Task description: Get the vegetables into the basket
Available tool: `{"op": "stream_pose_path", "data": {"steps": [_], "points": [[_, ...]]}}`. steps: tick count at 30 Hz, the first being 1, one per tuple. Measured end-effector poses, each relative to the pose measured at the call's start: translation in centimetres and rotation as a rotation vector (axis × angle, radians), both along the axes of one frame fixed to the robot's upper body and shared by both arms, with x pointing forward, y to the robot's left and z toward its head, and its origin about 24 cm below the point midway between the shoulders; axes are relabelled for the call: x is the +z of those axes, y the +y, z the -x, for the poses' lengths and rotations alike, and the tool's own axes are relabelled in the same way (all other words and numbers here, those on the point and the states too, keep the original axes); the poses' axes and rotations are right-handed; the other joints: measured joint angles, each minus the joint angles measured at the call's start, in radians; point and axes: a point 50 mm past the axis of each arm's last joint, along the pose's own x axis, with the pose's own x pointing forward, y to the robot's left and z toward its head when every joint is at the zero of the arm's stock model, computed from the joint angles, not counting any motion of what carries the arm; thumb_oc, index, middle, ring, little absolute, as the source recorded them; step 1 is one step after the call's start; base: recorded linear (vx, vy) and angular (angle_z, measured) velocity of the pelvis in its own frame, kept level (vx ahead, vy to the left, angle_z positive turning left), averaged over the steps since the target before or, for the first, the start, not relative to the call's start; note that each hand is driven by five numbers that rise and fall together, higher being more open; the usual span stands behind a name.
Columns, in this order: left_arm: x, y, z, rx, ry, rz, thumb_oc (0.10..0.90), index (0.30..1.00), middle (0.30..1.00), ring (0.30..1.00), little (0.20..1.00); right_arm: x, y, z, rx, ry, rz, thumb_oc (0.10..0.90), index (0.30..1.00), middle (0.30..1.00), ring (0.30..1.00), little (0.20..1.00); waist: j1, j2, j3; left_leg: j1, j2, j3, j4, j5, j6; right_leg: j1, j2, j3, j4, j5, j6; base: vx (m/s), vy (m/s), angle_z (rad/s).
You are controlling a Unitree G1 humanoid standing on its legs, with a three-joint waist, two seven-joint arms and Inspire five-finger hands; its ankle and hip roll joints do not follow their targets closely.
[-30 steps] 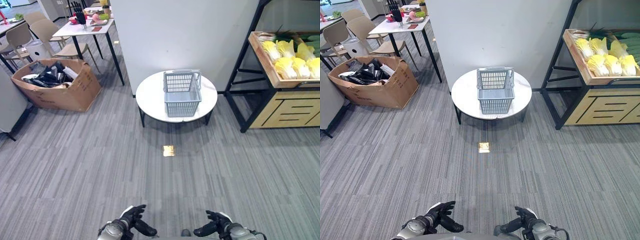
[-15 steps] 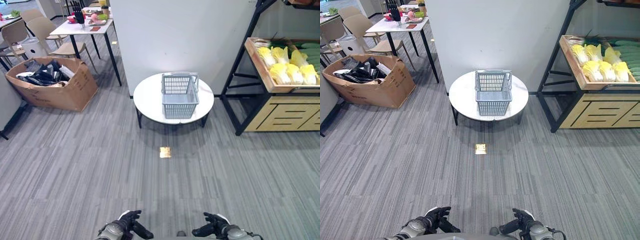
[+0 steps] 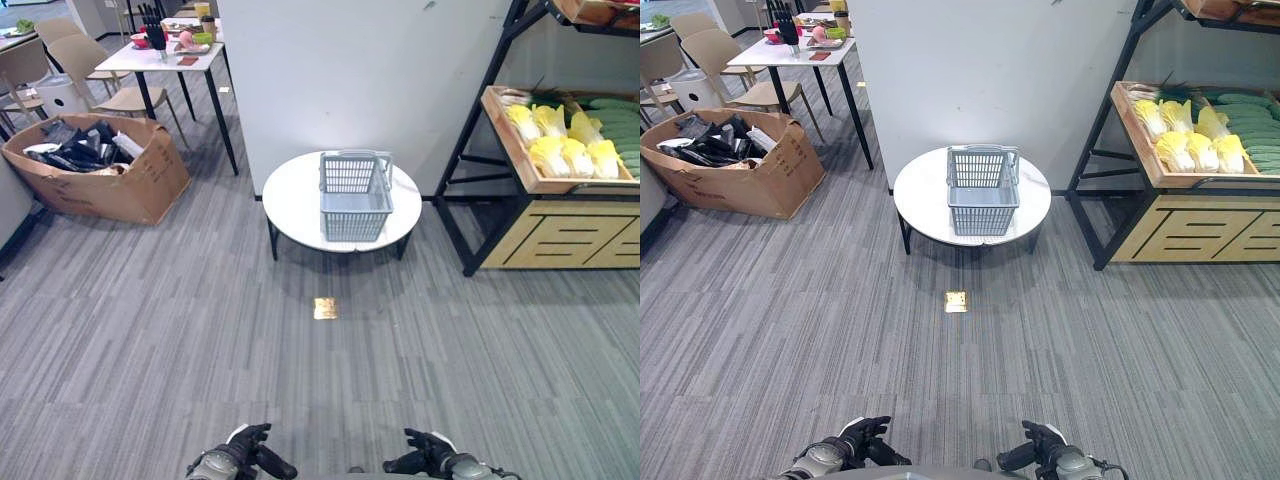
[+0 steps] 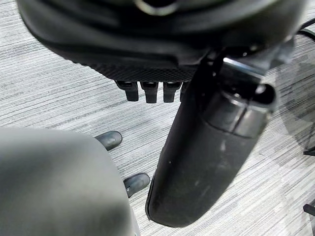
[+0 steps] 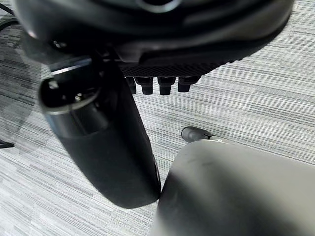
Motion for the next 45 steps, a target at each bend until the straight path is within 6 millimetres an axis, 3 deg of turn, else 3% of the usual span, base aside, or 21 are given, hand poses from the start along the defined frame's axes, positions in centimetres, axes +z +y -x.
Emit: {"op": "stream_pose_path", "data": {"steps": [9, 12, 25, 45], "points": [[-0.1, 1.9, 1.5, 0.039, 0.035, -0.041, 0.9, 1.0, 1.0, 1.0, 1.0, -0.2, 0.4, 0.4, 0.001, 0.013, -0.008, 0.9, 1.0, 1.0, 1.0, 1.0, 0.003, -0.015, -0.025, 0.013, 0.001, 0.019, 0.0, -0.005, 0.005, 0.006, 0.001, 0.017, 0.0, 0.0, 0.001, 0.06, 0.027, -0.06], [-0.4, 2.4, 3.0, 0.062, 0.076, -0.052, 0.9, 1.0, 1.0, 1.0, 1.0, -0.2, 0.5, 0.4, 0.031, 0.017, -0.007, 0.9, 1.0, 1.0, 1.0, 1.0, -0.005, -0.007, -0.052, 0.018, 0.006, 0.032, 0.0, -0.005, 0.006, 0.003, 0.003, 0.028, 0.0, 0.0, 0.001, -0.02, -0.033, -0.11], [-0.5, 2.1, 3.2, 0.024, 0.089, -0.057, 0.9, 1.0, 1.0, 1.0, 1.0, -0.3, 0.4, 0.8, 0.032, 0.038, -0.005, 0.9, 1.0, 1.0, 1.0, 1.0, 0.0, 0.0, -0.071, 0.03, 0.014, 0.031, -0.003, -0.004, 0.005, 0.016, 0.011, 0.02, -0.001, 0.004, -0.003, -0.01, -0.01, -0.01], [-0.4, 2.2, 3.0, 0.026, 0.083, -0.058, 0.9, 1.0, 1.0, 1.0, 1.0, -0.2, 0.3, 0.9, 0.027, 0.032, -0.006, 0.9, 1.0, 1.0, 1.0, 1.0, 0.001, -0.005, -0.053, 0.028, 0.011, 0.032, -0.005, -0.005, 0.005, 0.012, 0.009, 0.021, -0.001, 0.004, -0.003, 0.0, 0.011, 0.0]]}}
